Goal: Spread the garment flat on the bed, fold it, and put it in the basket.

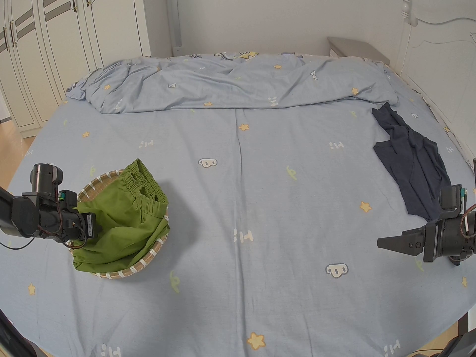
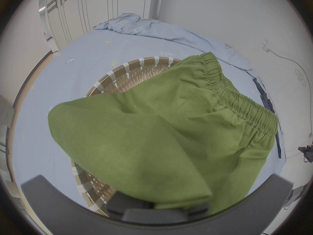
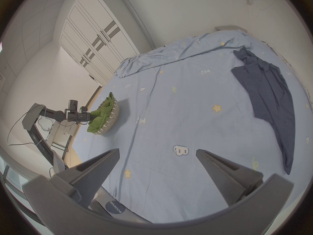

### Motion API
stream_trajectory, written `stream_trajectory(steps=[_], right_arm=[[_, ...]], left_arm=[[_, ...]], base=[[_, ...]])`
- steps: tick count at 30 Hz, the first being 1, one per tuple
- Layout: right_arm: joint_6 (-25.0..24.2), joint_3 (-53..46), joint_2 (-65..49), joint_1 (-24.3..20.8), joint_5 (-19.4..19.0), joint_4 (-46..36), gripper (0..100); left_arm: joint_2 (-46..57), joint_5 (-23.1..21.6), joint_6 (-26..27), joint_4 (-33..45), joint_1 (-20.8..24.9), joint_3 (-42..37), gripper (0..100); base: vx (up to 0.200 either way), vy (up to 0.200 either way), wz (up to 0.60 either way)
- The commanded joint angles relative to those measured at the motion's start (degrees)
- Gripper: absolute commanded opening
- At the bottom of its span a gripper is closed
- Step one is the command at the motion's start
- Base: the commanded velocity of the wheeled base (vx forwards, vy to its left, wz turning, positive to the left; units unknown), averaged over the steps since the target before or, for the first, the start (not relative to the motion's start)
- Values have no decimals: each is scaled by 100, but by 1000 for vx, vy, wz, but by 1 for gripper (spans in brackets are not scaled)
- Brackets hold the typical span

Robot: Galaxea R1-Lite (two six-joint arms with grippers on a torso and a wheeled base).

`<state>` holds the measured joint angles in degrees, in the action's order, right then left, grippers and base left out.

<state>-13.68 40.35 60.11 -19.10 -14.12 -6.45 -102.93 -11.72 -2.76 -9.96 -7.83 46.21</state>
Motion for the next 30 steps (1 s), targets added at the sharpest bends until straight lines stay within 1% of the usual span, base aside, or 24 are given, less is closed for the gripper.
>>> stream_trajectory(steps=[1, 6, 8, 11, 12, 14, 16, 18, 20, 21, 22, 24, 25, 26, 27, 29, 30], right_arm=[[-3, -1, 18, -15, -3, 3, 100], [-3, -1, 18, -6, -3, 3, 100], [-3, -1, 1, 21, -3, 3, 100], [5, -1, 1, 29, -3, 3, 100], [5, -1, 1, 29, -3, 3, 100], [5, 8, -8, 29, 5, 3, 100], [5, 8, -17, 29, 5, 3, 100], [41, 17, -52, 21, 5, 3, 100], [49, 25, -228, -6, 5, 3, 100], [67, 25, -413, -15, 5, -6, 100], [85, 25, -527, -15, 5, -6, 100], [93, 17, -597, -15, 5, -6, 100], [243, -62, -957, 47, 14, -14, 100], [401, -221, -1256, 109, 32, -14, 100], [419, -247, -1291, 117, 41, -14, 100], [840, -660, -1968, 319, 67, 21, 100], [911, -757, -2153, 346, 58, 30, 100]], left_arm=[[-70, 11, -6, 3, -17, 28, 100], [343, 11, -85, 3, -35, 19, 100], [871, 38, -138, 3, -70, -16, 100], [1345, 126, -94, 3, -149, -78, 100], [1345, 126, -94, 3, -149, -78, 100], [1934, 126, -94, 12, -175, -113, 100], [2057, 126, -94, 20, -175, -121, 100], [2602, 134, -85, 20, -193, -227, 100], [3173, 134, -85, 12, -140, -385, 100], [3718, 126, -85, 20, -26, -622, 100], [4000, 126, -85, 20, 53, -772, 100], [4167, 117, -85, 20, 106, -851, 100], [4870, 117, -85, 47, 326, -1255, 100], [5335, 117, -58, 47, 449, -1563, 100], [5379, 117, -58, 56, 457, -1589, 100], [6311, 117, -32, 99, 545, -2064, 100], [6531, 117, -32, 143, 537, -2161, 100]], base=[[0, 0, 0], [0, 0, 0], [0, 0, 0], [0, 0, 0], [0, 0, 0], [0, 0, 0], [0, 0, 0], [0, 0, 0], [0, 0, 0], [0, 0, 0], [0, 0, 0], [0, 0, 0], [0, 0, 0], [0, 0, 0], [0, 0, 0], [0, 0, 0], [0, 0, 0]])
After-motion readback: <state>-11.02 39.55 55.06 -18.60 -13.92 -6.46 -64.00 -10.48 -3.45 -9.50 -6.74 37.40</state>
